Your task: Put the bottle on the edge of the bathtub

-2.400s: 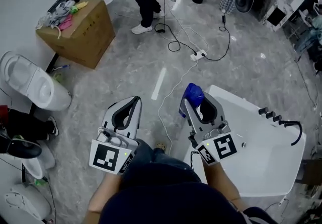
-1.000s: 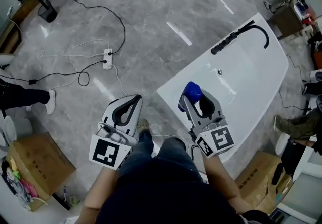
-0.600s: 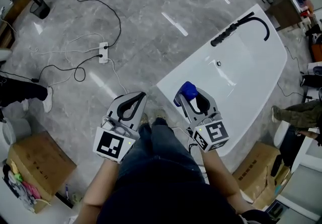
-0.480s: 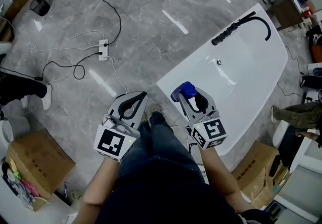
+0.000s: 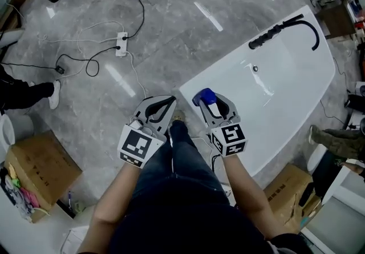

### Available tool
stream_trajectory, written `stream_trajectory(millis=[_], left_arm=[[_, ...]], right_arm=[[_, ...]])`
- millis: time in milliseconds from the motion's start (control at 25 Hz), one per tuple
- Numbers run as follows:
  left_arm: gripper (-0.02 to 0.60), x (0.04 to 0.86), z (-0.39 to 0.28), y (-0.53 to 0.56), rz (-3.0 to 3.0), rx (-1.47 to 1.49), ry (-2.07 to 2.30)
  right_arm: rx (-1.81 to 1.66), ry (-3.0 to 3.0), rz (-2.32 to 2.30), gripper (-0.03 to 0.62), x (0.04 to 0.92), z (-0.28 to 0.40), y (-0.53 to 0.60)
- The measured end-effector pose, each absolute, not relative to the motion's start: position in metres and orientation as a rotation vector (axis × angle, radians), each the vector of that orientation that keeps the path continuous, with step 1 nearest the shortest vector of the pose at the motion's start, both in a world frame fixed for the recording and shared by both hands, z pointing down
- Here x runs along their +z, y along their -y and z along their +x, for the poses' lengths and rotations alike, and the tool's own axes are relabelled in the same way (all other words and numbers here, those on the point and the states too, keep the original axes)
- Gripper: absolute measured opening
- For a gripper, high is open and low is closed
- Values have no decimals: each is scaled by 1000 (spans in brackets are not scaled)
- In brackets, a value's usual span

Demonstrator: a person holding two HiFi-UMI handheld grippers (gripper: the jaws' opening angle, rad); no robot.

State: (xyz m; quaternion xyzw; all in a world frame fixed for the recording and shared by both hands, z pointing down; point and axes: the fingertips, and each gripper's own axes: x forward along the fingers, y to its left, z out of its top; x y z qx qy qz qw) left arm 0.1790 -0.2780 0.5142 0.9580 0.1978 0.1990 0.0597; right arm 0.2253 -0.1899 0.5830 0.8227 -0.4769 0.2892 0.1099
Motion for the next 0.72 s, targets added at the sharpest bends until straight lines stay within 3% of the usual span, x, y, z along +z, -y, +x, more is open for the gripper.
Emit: stream_trajectory(millis=[720], left_arm=[[22,565,193,266,2886,819,-459]], right_arm=[[936,1509,2185,160,684,262,201]])
